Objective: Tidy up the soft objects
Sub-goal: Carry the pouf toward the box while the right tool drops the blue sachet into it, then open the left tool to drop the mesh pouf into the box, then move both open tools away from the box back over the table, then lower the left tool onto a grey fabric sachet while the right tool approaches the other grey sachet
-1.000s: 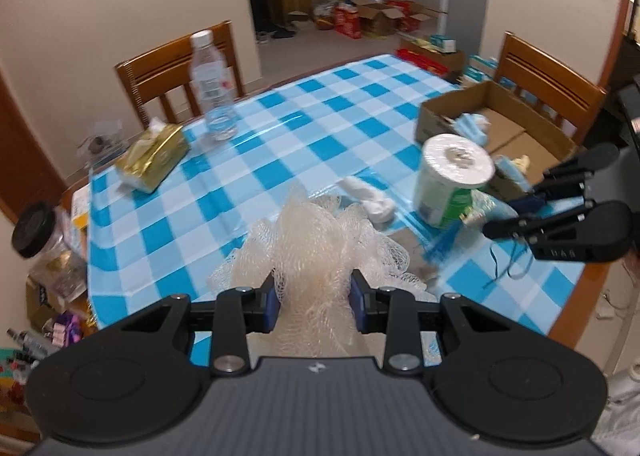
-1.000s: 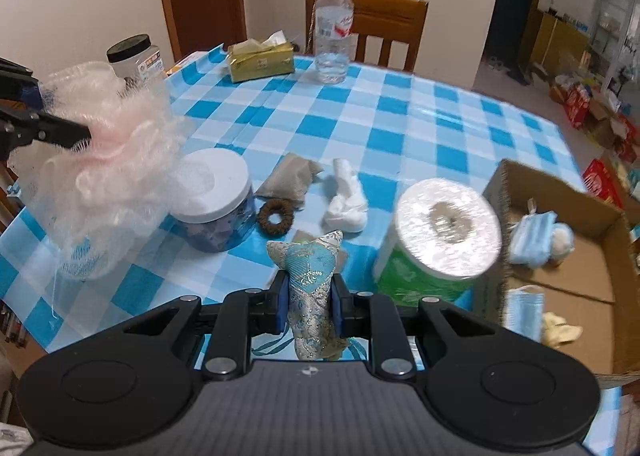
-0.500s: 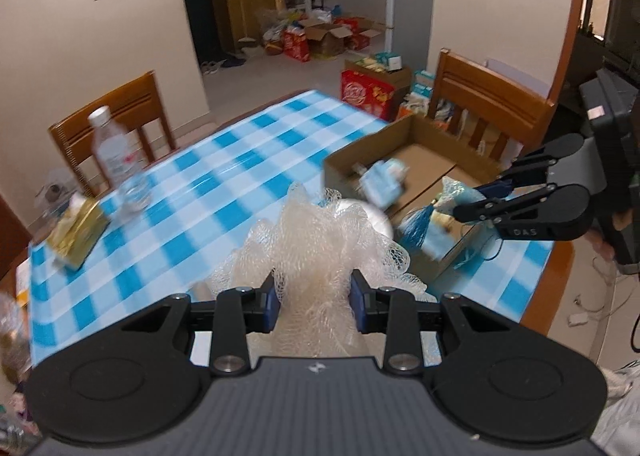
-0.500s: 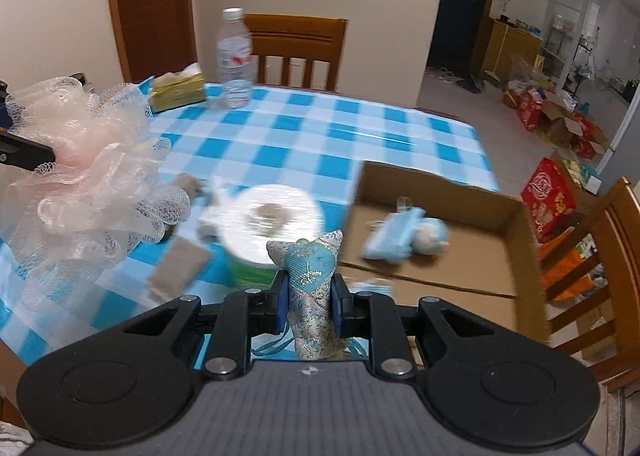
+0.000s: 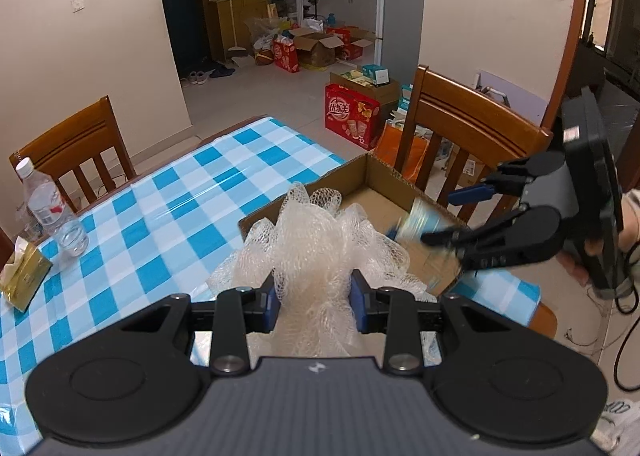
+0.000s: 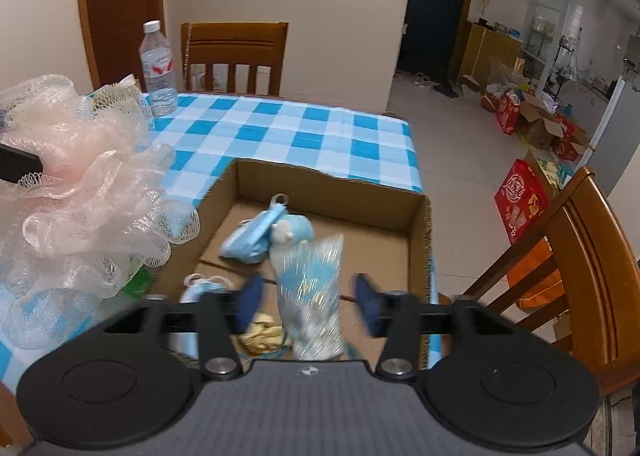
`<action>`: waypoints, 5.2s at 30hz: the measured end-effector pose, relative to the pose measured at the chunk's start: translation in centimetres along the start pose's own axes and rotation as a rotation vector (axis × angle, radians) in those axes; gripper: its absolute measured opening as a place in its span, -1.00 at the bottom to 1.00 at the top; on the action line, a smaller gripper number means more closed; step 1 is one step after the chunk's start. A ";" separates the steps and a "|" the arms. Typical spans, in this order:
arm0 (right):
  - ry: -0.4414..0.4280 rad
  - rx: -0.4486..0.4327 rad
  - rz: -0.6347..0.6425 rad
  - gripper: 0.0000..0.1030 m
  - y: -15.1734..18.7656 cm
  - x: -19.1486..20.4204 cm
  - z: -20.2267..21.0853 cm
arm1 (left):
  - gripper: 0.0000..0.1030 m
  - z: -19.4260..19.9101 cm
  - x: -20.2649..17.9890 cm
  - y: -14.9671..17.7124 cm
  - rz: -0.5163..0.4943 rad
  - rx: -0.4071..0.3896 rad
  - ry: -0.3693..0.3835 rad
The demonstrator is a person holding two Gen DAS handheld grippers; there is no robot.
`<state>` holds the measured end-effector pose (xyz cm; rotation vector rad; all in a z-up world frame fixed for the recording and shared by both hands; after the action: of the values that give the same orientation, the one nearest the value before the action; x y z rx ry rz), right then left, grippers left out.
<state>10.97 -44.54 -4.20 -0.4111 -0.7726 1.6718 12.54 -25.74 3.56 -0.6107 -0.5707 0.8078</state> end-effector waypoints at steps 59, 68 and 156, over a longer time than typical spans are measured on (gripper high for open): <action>0.020 0.062 -0.191 1.00 5.3 -1.9 0.0 | 0.94 -7.3 -5.2 -1.4 0.090 0.018 -0.144; 0.040 0.071 -0.205 1.00 4.4 1.3 -1.1 | 0.94 -6.1 -1.7 2.6 0.113 0.026 -0.179; -0.109 0.106 0.013 0.92 2.7 28.0 -22.9 | 0.29 -24.0 21.9 14.1 0.166 0.576 -0.047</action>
<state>16.73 -11.78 -18.67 -0.2532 -0.7584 1.7501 34.15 -7.39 -17.61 -0.1094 -0.3060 1.0896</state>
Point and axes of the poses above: each gripper's, at about its wrist camera, not at the fingertips, and z roughly against the way its jaws point, x to its left, y to its underside, the point moved 5 cm from there along -z, roughly the way its jaws point, and after that the axes turned 15 degrees about -y, right-handed, at the moved point
